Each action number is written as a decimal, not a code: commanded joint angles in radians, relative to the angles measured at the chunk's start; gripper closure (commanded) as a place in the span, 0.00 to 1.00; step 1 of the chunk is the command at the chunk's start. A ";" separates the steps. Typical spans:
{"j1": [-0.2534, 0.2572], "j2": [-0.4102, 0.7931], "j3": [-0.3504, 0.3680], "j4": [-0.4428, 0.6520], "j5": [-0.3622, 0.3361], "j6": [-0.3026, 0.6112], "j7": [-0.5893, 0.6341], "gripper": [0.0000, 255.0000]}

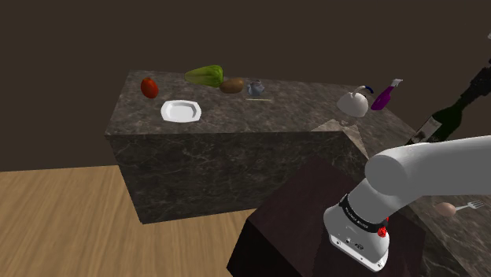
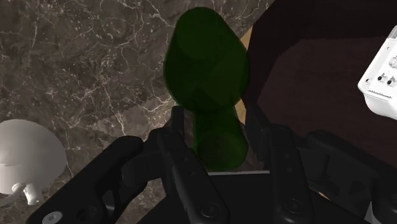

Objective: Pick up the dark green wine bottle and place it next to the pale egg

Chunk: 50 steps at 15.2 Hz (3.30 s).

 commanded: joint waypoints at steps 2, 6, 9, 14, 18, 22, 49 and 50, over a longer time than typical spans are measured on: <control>-0.004 -0.003 -0.059 0.036 -0.022 -0.006 -0.070 1.00; 0.018 0.010 -0.159 0.111 -0.042 -0.015 -0.168 1.00; 0.053 0.022 -0.247 0.181 -0.054 -0.023 -0.241 1.00; 0.157 0.033 -0.422 0.324 -0.075 -0.045 -0.359 1.00; 0.220 0.016 -0.515 0.380 -0.101 -0.041 -0.406 1.00; 0.202 0.001 -0.519 0.323 -0.116 0.005 -0.394 1.00; 0.181 -0.050 -0.582 0.145 -0.186 0.174 -0.350 0.00; 0.181 -0.050 -0.583 0.145 -0.186 0.174 -0.350 0.00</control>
